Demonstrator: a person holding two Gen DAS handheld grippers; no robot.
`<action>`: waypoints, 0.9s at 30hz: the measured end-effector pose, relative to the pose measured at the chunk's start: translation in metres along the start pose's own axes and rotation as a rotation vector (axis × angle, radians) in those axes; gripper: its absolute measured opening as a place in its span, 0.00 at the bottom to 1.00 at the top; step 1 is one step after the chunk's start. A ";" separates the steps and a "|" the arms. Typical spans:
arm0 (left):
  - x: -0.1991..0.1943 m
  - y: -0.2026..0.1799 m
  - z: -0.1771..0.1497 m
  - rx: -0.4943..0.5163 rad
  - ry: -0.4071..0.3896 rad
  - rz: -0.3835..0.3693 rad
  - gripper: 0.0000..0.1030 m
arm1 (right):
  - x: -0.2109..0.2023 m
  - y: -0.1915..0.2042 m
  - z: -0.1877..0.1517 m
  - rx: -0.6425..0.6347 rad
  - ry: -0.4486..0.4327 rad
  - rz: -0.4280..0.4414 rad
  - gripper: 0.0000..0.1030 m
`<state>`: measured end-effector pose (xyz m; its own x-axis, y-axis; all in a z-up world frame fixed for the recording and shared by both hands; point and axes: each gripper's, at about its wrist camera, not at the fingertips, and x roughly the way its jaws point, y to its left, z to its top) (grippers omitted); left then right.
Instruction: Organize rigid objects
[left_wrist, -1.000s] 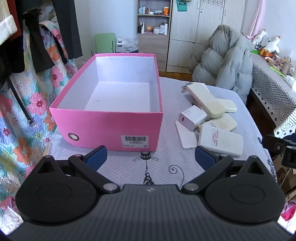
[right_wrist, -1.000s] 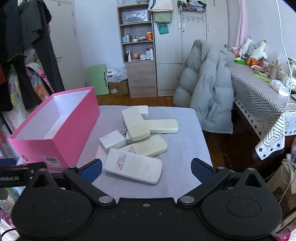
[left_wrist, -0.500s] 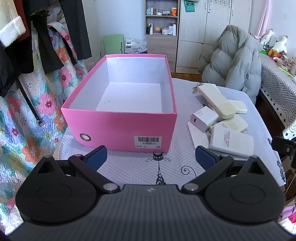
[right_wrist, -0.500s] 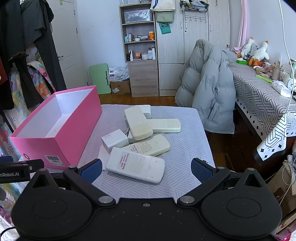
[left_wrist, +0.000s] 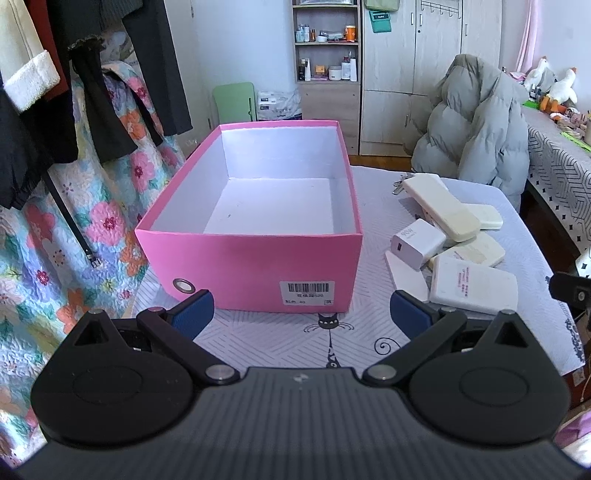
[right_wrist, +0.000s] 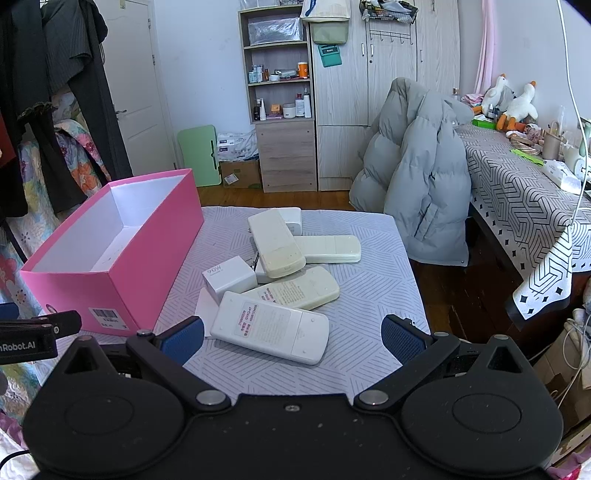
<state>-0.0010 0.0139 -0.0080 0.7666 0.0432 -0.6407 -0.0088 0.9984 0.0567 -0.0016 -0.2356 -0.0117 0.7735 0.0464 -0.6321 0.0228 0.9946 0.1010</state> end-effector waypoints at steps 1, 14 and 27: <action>0.000 0.000 0.000 0.005 -0.007 0.005 1.00 | 0.000 0.000 0.000 -0.001 0.001 0.000 1.00; -0.002 0.004 -0.004 0.013 -0.039 -0.024 1.00 | 0.002 0.001 -0.002 -0.006 0.004 -0.002 1.00; 0.000 0.004 -0.004 0.005 -0.003 -0.069 1.00 | 0.005 0.003 -0.003 -0.012 0.008 -0.001 1.00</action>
<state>-0.0031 0.0185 -0.0107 0.7671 -0.0256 -0.6410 0.0472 0.9987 0.0166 0.0004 -0.2322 -0.0172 0.7685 0.0461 -0.6382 0.0160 0.9957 0.0912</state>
